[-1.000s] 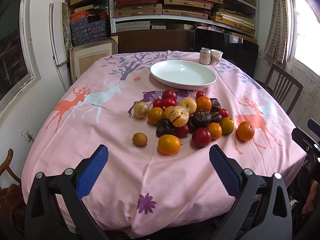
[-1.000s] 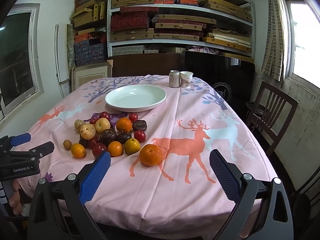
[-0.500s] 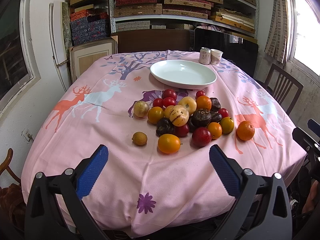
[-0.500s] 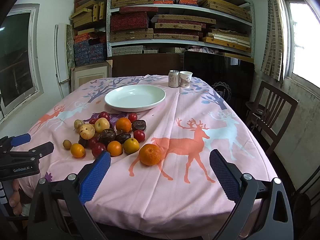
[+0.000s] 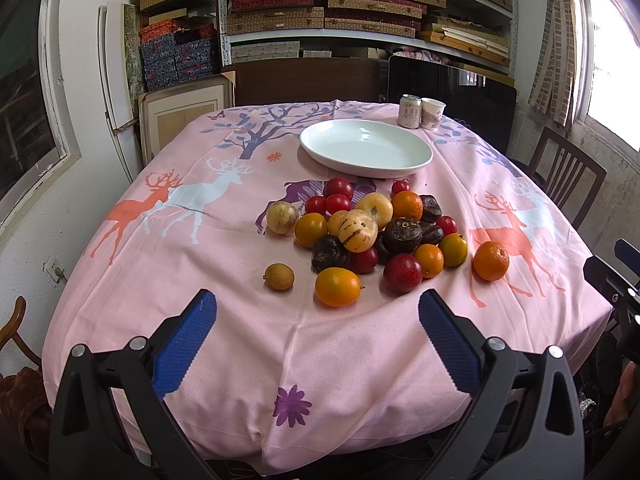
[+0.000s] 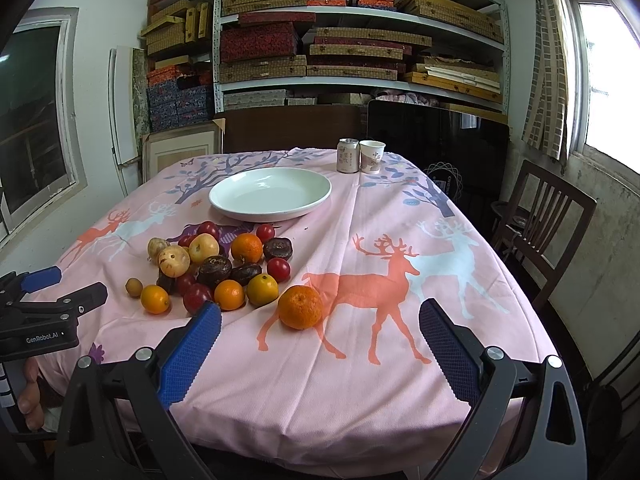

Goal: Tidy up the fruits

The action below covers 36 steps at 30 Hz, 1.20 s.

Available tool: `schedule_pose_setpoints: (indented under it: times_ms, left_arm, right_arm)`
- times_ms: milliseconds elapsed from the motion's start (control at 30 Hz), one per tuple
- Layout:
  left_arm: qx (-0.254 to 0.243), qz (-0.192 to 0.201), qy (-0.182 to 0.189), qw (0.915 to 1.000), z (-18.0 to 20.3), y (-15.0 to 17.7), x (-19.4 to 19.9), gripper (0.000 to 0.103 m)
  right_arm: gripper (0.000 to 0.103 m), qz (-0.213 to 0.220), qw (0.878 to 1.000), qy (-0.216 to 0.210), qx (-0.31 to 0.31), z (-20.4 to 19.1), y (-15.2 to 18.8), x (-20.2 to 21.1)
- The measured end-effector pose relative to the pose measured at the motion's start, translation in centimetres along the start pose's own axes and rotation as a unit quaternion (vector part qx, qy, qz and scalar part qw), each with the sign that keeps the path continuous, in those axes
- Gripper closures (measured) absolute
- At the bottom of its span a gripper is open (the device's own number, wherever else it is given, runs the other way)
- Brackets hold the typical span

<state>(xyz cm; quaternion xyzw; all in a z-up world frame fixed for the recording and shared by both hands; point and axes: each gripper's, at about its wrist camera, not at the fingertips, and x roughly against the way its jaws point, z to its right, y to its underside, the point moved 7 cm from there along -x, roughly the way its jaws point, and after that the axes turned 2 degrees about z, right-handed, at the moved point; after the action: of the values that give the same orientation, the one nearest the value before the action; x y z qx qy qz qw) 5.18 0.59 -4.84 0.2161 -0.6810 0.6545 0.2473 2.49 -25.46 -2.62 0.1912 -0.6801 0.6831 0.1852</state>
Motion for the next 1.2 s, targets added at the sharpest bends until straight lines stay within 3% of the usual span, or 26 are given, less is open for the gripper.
schedule_pose_setpoints:
  times_ms: [767, 1000, 1200]
  left_arm:
    - [-0.004, -0.007, -0.006, 1.0000, -0.5, 0.2, -0.6, 0.004]
    - [-0.012, -0.072, -0.029, 0.9969, -4.5, 2.4, -5.9, 0.004]
    - [-0.047, -0.076, -0.030, 0.9955, -4.2, 2.4, -8.8, 0.004]
  right_arm:
    - [0.004, -0.006, 1.000, 0.002, 0.000, 0.3, 0.3, -0.4]
    - [0.004, -0.053, 0.998, -0.007, -0.015, 1.0, 2.3, -3.3]
    - [0.004, -0.100, 0.994, -0.019, -0.029, 1.7, 3.7, -6.8]
